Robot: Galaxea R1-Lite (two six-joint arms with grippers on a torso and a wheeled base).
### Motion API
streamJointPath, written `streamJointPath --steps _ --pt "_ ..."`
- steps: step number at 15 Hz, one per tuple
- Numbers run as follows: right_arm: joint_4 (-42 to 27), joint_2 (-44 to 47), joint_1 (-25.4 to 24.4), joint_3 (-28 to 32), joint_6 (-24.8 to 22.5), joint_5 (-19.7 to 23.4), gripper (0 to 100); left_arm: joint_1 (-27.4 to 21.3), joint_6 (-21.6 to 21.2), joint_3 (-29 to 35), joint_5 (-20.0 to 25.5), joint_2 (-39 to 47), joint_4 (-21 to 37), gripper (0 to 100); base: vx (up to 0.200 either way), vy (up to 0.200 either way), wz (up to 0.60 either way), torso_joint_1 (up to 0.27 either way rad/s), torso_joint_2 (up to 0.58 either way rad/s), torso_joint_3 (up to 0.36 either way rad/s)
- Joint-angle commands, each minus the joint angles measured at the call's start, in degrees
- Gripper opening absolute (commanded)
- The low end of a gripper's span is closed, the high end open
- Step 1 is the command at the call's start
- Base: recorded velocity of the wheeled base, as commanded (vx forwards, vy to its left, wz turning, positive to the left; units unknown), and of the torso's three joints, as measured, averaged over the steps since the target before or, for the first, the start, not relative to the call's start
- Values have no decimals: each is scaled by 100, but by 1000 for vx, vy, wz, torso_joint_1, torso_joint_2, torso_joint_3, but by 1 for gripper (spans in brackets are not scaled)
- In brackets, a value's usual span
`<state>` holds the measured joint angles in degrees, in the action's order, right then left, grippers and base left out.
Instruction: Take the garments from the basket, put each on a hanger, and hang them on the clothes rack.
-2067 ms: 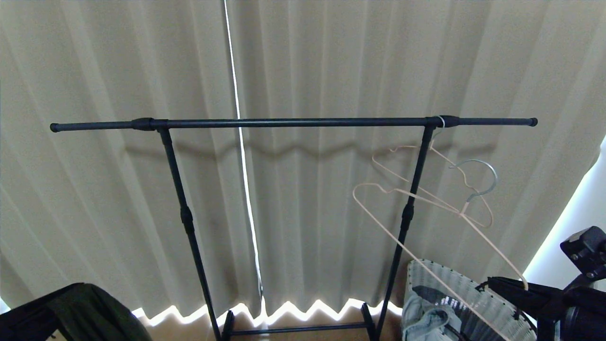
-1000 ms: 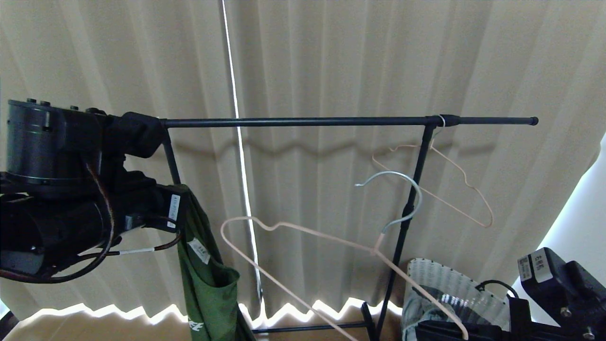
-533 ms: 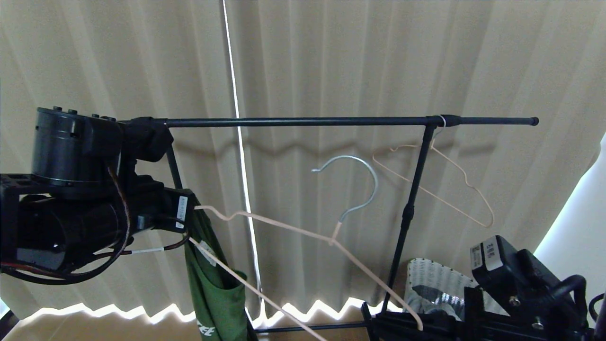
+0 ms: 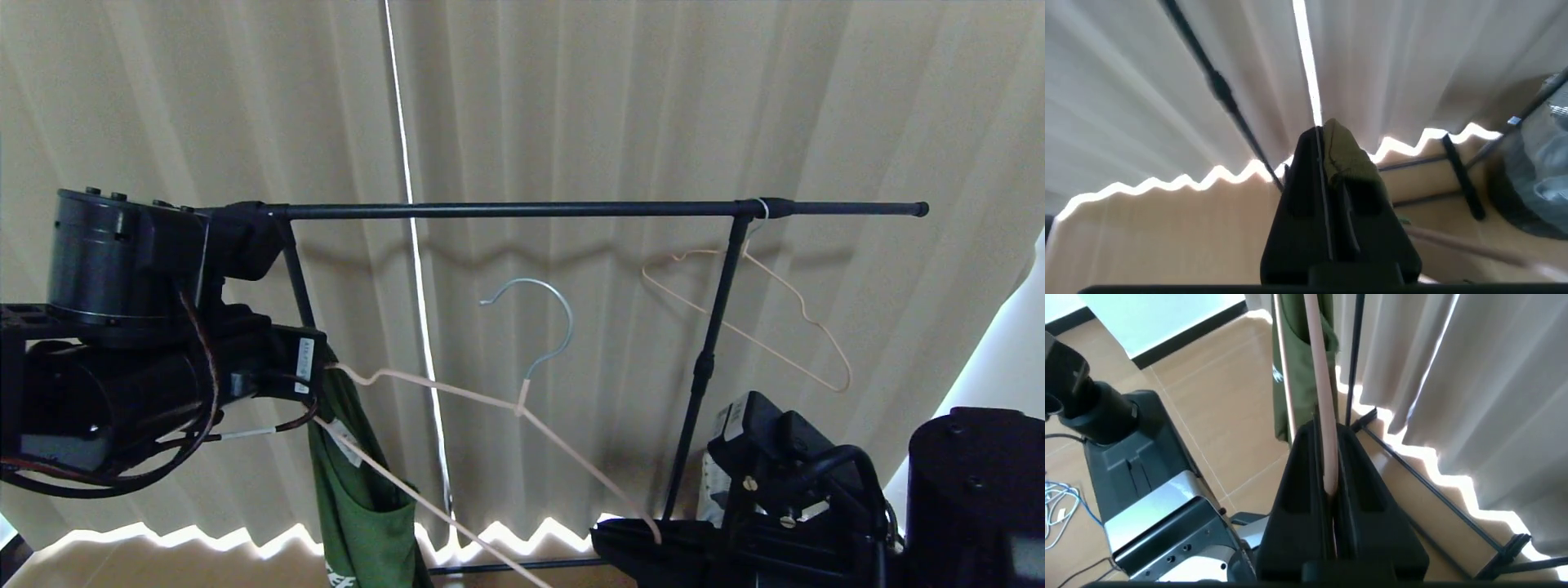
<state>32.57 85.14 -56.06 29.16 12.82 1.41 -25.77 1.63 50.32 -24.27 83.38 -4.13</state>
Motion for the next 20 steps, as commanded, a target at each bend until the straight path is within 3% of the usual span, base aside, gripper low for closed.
streamJointPath --steps 1,8,20 --pt "3 38 -1 -33 10 -10 0 72 -5 -5 -333 38 -17 0 0 0 0 0 0 0" --pt "250 354 201 81 10 -141 0 55 4 -137 -368 -15 -17 0 0 0 0 0 0 0" --pt "399 345 69 11 10 -80 0 301 -14 -137 -377 -77 -44 0 0 0 0 0 0 0"
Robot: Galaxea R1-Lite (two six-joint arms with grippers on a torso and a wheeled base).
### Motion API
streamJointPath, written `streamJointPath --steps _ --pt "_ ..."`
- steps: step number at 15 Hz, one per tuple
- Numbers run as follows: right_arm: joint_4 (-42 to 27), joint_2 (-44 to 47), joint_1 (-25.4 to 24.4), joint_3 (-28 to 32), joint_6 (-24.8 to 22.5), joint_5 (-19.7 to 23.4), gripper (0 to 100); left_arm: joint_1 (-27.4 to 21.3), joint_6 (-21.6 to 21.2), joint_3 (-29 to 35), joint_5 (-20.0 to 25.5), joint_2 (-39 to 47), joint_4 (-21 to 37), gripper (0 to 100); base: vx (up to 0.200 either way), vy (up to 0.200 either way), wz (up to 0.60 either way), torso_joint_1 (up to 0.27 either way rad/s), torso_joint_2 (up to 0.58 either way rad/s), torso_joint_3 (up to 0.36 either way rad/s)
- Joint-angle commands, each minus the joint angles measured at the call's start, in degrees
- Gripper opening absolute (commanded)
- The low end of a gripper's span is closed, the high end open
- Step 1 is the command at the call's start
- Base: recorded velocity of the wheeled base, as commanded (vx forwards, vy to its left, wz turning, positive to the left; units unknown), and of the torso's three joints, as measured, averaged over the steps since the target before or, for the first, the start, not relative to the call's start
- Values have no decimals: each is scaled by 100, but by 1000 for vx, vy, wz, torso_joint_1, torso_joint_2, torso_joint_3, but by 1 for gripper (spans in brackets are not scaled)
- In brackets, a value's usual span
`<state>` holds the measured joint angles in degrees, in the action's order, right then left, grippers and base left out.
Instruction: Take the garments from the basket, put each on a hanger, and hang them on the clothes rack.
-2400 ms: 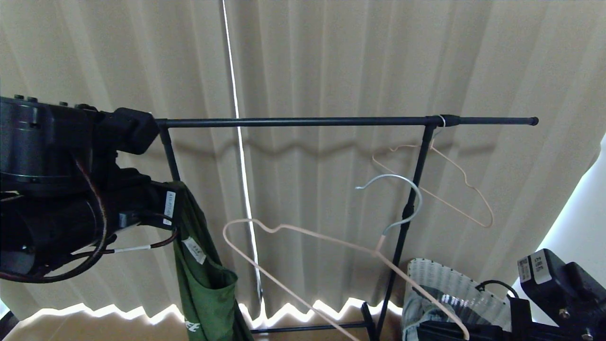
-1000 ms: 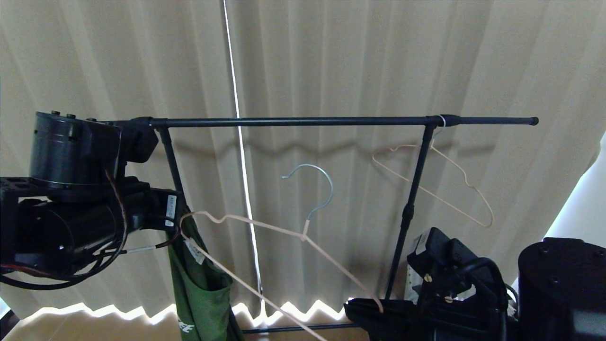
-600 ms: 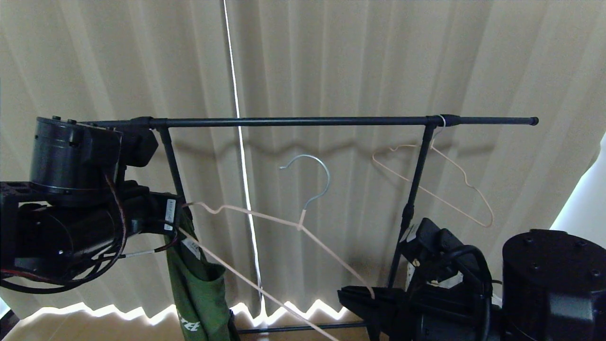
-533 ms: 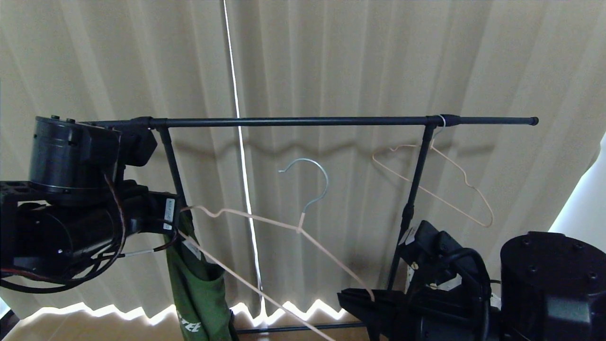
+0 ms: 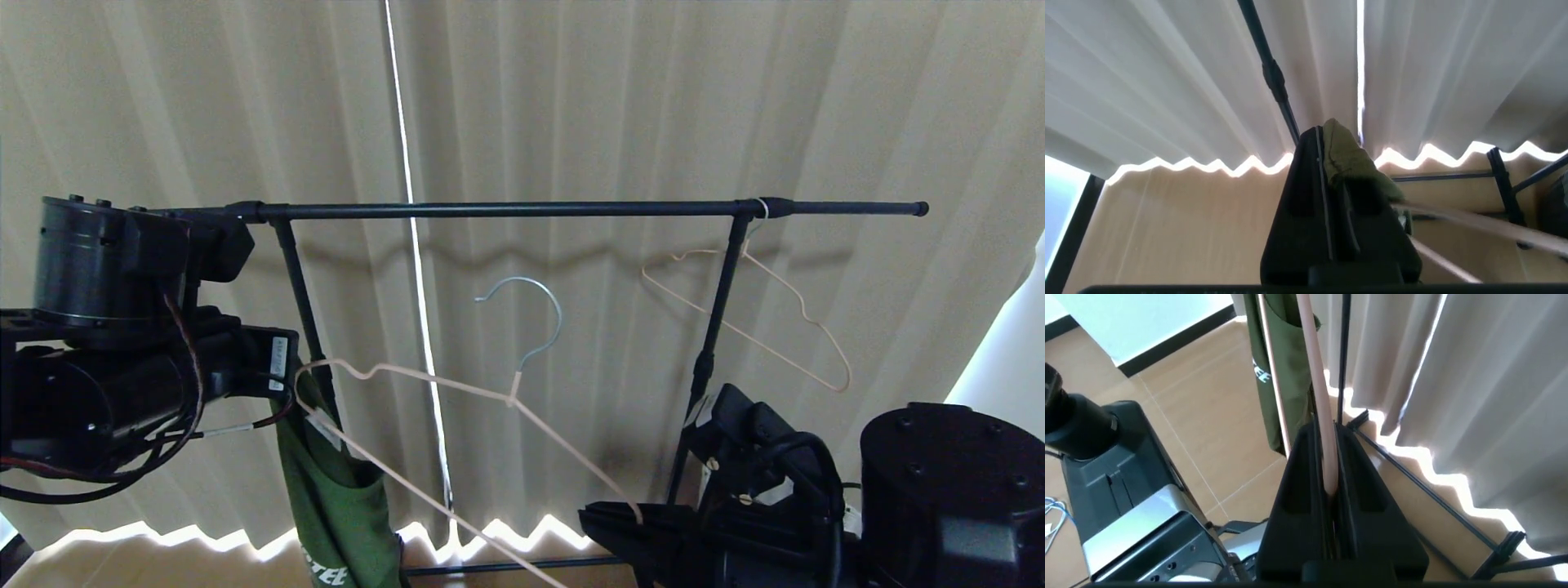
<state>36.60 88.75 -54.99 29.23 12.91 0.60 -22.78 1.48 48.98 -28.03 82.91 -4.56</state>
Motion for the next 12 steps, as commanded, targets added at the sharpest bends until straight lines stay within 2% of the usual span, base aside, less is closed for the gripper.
streamJointPath --steps 1,9,12 --pt "5 -24 -99 12 1 2 0 2 2 -3 -1 -29 -1 0 0 0 0 0 0 0" --pt "5 29 -99 135 1 2 0 -7 2 -64 -10 -99 16 0 0 0 0 0 0 0" --pt "5 143 -240 232 1 2 0 -16 11 -64 -10 -117 16 0 0 0 0 0 0 0"
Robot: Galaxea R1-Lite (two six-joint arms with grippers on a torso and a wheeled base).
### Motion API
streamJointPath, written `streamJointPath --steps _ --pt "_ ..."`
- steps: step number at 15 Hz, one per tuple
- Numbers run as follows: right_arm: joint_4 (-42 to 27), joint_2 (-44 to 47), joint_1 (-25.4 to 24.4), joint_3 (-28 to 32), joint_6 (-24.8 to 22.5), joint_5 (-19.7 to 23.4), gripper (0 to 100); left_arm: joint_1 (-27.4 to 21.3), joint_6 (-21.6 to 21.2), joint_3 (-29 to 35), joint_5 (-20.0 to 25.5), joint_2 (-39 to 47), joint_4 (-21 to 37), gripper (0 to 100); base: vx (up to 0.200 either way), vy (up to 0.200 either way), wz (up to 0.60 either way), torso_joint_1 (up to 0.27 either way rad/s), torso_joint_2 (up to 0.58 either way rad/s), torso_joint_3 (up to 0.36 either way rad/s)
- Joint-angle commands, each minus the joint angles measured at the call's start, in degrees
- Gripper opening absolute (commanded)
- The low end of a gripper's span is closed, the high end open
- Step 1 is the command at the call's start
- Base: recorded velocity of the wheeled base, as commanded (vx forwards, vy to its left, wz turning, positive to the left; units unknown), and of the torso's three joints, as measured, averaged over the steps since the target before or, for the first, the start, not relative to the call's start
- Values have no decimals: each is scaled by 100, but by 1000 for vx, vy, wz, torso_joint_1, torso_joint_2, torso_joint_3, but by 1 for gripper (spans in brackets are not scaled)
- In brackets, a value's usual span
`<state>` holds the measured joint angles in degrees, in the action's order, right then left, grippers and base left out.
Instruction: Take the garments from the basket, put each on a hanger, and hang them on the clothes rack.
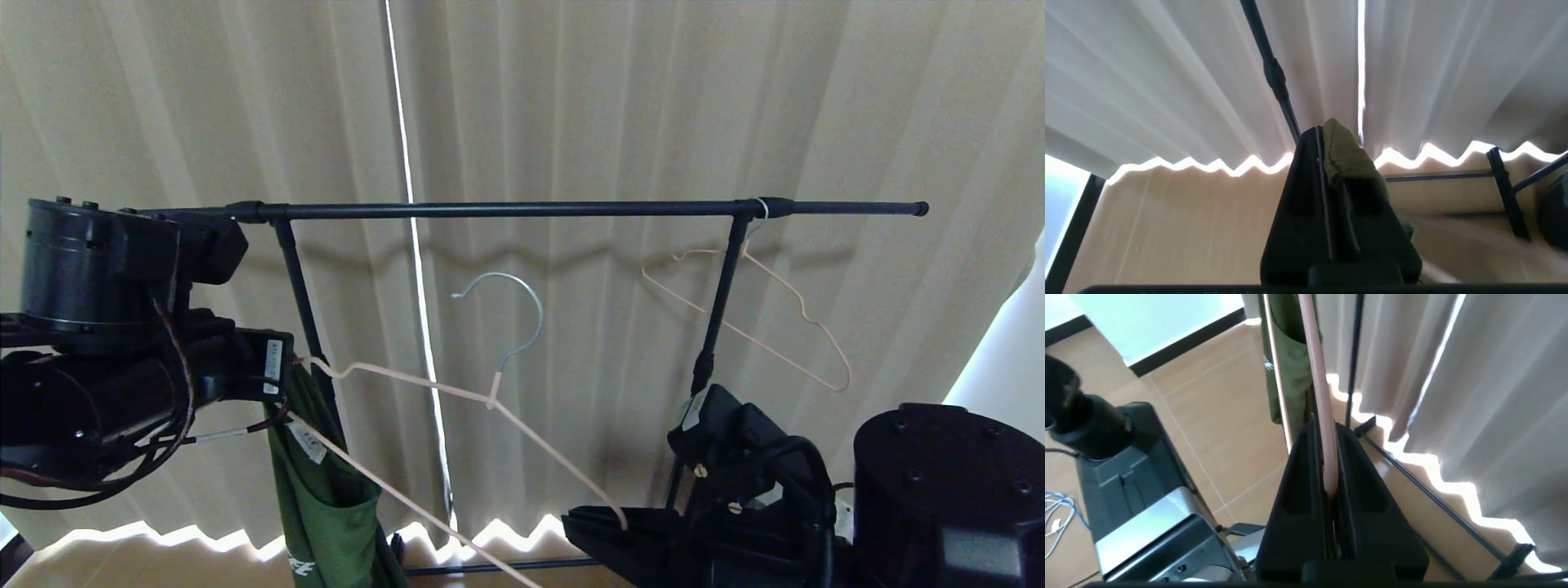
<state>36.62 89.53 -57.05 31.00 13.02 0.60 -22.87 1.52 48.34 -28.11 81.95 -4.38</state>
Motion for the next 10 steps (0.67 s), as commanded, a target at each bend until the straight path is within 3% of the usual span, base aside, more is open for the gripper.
streamJointPath --steps 1,10 --pt "12 170 -25 117 -1 -7 0 2 6 0 -10 -29 -2 0 0 0 0 0 0 0" --pt "504 900 265 389 25 -69 0 -271 6 -272 -318 -478 -2 0 0 0 0 0 0 0"
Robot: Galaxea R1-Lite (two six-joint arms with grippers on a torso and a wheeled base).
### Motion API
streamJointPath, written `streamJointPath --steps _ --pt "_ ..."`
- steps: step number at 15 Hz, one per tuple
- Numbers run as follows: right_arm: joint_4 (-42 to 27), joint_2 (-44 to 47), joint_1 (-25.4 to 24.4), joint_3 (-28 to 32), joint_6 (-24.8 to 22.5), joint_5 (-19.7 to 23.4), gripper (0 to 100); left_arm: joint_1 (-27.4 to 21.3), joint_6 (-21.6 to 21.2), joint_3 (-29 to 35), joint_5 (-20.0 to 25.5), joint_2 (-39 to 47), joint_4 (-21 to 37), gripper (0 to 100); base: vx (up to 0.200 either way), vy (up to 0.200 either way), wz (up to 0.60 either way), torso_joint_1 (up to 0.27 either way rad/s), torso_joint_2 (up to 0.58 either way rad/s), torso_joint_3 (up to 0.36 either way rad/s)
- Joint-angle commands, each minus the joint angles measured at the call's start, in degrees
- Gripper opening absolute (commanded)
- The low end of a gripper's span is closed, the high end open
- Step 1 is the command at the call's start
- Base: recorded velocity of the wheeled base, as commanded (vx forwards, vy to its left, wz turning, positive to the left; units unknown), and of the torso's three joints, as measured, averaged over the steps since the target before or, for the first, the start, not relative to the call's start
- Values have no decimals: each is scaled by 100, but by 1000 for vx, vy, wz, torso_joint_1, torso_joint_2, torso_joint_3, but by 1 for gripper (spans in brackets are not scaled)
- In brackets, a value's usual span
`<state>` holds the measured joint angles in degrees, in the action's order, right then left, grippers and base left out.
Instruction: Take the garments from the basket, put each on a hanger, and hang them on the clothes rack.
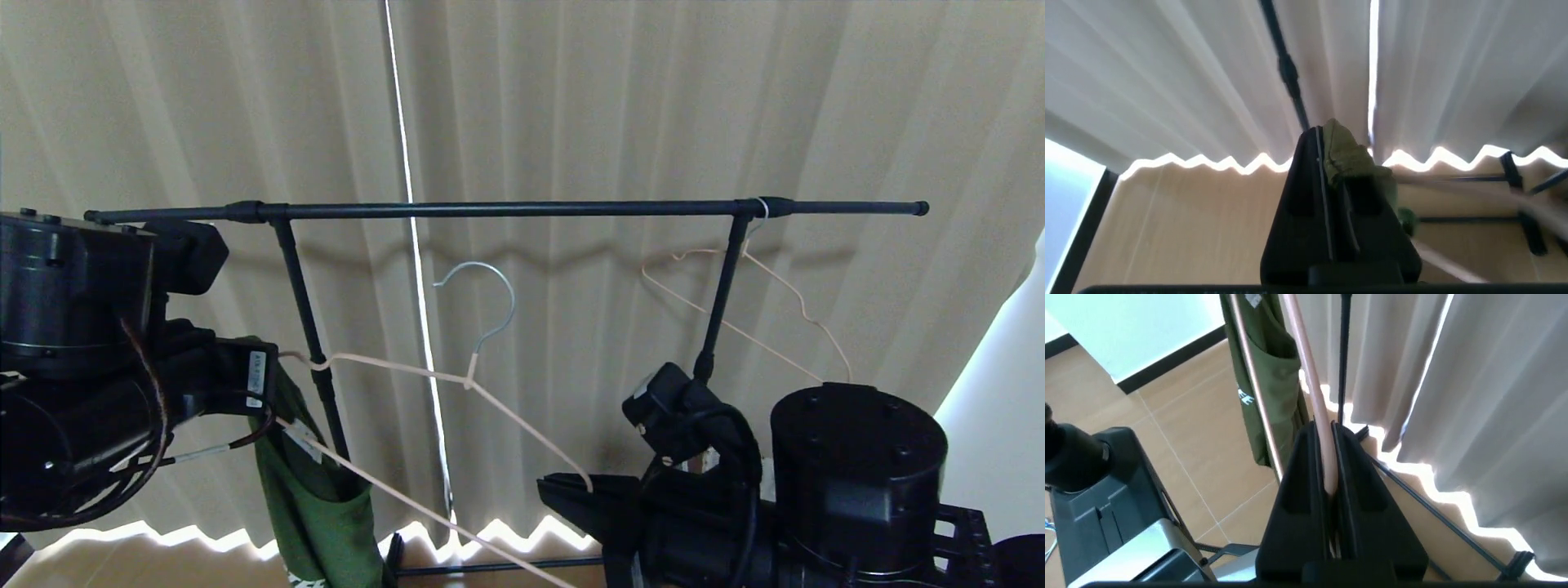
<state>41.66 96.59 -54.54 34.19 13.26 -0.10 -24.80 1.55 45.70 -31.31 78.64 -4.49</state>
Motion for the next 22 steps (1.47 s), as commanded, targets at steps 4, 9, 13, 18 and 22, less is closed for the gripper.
streamJointPath --steps 4,9,13,18,22 --pt "-8 379 14 281 -8 1 0 -561 30 -79 2 -350 9 0 0 0 0 0 0 0" --pt "-26 554 22 360 1 -8 0 -632 12 -35 -7 -850 27 0 0 0 0 0 0 0" --pt "-61 387 365 281 27 -52 0 -359 -137 -167 -16 -1017 44 0 0 0 0 0 0 0" --pt "-79 255 708 342 27 -87 0 -544 -199 -228 -7 -1061 18 0 0 0 0 0 0 0" --pt "-87 343 708 527 18 -87 0 -1247 -155 -220 -7 -1070 27 0 0 0 0 0 0 0"
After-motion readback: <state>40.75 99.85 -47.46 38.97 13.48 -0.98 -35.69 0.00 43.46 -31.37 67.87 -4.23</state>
